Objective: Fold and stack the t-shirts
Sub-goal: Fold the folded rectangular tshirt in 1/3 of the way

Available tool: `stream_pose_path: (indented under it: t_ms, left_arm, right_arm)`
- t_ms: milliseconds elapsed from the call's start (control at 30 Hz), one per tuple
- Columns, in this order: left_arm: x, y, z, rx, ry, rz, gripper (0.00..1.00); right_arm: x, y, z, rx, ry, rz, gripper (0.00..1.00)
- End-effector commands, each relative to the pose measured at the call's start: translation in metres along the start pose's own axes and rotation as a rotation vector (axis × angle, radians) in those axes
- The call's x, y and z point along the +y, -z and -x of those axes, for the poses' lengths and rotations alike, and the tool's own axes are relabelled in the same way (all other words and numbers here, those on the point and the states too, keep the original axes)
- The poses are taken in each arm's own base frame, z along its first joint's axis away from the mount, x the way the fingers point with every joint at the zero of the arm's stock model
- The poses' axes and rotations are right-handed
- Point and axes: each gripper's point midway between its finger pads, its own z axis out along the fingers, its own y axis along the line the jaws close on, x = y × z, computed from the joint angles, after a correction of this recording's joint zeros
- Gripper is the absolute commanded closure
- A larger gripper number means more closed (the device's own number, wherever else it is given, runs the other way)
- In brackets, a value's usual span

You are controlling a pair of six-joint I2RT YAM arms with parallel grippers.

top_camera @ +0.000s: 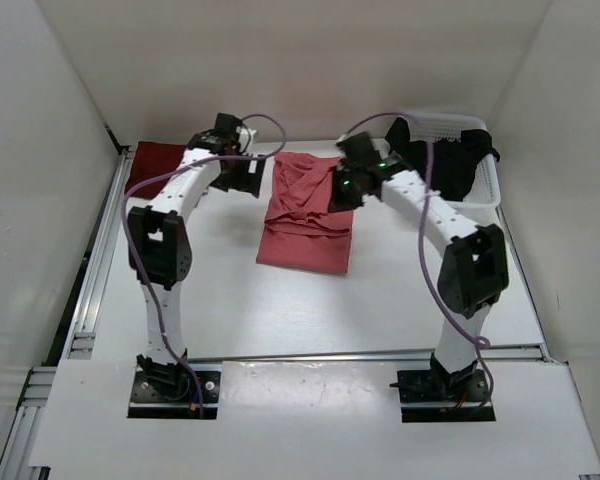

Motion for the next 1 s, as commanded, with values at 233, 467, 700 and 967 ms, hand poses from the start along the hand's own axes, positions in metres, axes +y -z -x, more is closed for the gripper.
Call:
stream_pose_path:
  t_ms: [233, 467, 700, 967]
  left_arm:
    - [0.059, 0.037, -0.066, 0.076, 0.143, 0.027, 0.02]
    - [0.067, 0.031, -0.097, 0.126, 0.187, 0.012, 0.02]
    - [0.073, 0.030, -0.106, 0.143, 0.208, 0.010, 0.02]
    - [0.078, 0.025, -0.110, 0.153, 0.251, -0.032, 0.02]
  right_arm:
    - [0.062, -0.088, -0.051, 0.065, 0.101, -0.063, 1.00]
    - [0.046, -0.106, -0.053, 0.047, 0.074, -0.137, 1.00]
    - [0.048, -0.107, -0.050, 0.032, 0.063, -0.128, 1.00]
    - [0.033, -0.122, -0.059, 0.062, 0.036, -0.116, 1.00]
